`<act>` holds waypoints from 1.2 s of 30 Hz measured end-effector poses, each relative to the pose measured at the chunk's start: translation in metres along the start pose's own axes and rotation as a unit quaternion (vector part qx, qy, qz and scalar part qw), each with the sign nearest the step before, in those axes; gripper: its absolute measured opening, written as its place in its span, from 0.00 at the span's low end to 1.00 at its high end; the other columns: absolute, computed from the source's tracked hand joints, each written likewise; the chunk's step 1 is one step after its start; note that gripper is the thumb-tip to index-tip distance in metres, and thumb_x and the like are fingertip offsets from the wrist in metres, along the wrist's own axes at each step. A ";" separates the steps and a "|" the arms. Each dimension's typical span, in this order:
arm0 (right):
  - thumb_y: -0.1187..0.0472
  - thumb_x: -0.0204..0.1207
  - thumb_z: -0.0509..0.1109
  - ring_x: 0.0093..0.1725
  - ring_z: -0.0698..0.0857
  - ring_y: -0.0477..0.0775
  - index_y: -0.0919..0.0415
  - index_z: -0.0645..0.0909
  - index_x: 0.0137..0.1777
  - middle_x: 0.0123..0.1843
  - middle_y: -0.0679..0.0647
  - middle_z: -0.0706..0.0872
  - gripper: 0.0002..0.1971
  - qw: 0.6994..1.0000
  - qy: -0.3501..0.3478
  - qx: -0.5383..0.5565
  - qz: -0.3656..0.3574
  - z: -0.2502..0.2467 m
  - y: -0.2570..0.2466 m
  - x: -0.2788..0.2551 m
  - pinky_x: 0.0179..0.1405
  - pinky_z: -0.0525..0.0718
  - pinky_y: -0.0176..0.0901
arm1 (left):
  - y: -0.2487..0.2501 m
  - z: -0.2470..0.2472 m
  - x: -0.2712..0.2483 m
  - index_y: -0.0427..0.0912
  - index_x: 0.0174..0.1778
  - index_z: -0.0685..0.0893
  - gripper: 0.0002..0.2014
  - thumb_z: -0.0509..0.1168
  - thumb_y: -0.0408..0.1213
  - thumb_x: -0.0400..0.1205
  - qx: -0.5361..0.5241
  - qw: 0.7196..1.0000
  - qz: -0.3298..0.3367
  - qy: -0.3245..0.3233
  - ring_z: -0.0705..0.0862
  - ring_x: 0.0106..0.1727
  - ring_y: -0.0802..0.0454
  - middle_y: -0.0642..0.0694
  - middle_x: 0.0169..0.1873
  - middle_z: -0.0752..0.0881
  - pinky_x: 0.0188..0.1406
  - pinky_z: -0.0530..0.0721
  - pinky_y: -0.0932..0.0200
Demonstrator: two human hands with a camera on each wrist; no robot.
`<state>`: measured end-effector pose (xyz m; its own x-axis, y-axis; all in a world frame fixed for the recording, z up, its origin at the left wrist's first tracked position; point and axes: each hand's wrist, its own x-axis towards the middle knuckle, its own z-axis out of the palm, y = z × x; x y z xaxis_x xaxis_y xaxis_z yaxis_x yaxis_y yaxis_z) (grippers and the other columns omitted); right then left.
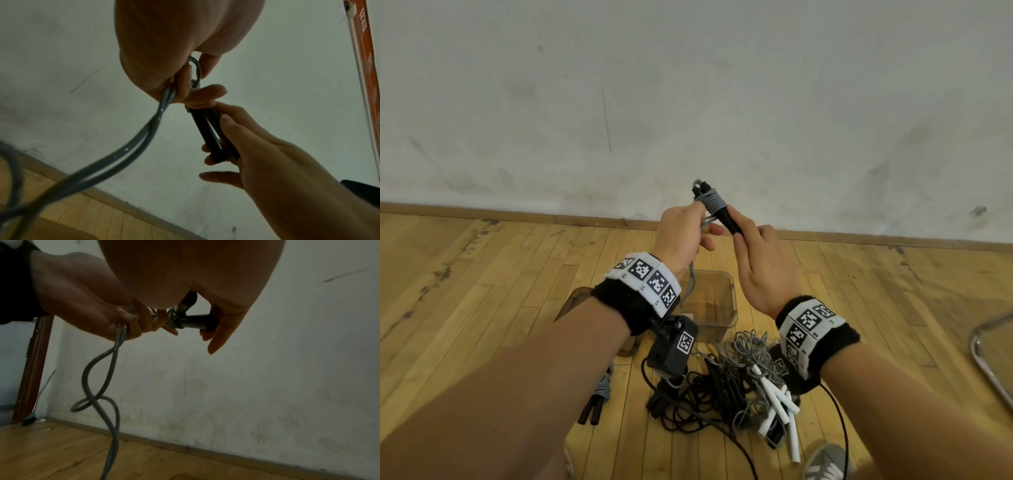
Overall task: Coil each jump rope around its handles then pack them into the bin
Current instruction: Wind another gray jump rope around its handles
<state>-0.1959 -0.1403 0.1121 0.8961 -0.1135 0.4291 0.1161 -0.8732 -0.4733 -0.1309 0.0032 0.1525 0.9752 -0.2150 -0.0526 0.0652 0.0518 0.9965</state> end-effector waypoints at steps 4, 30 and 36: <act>0.50 0.88 0.62 0.52 0.79 0.52 0.38 0.66 0.83 0.58 0.54 0.73 0.24 0.998 -0.013 0.056 -0.034 -0.001 0.000 0.001 0.48 0.85 0.50 | -0.006 0.000 -0.002 0.41 0.44 0.92 0.18 0.70 0.54 0.84 0.057 0.997 0.046 0.024 0.81 0.22 0.54 0.48 0.30 0.91 0.32 0.80 0.58; 0.73 0.85 0.67 0.35 0.90 0.51 0.43 0.70 0.82 0.49 0.56 0.90 0.32 0.883 -0.125 0.443 0.092 -0.029 -0.010 0.008 0.37 0.90 0.43 | 0.000 -0.005 0.003 0.43 0.46 0.91 0.12 0.74 0.50 0.82 0.014 0.999 0.025 -0.021 0.81 0.24 0.59 0.48 0.27 0.90 0.27 0.79 0.67; 0.75 0.85 0.63 0.41 0.88 0.46 0.40 0.74 0.78 0.60 0.53 0.86 0.31 0.950 -0.077 0.300 0.028 -0.025 -0.004 0.007 0.34 0.89 0.41 | -0.003 -0.006 -0.002 0.44 0.46 0.92 0.12 0.73 0.49 0.83 0.085 0.995 0.052 0.022 0.88 0.25 0.57 0.47 0.30 0.92 0.25 0.80 0.69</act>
<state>-0.2004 -0.1494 0.1362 0.9548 -0.0419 0.2942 0.2476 -0.4354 -0.8656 -0.1313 0.0092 0.1491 0.9834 -0.1735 0.0531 -0.0703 -0.0944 0.9931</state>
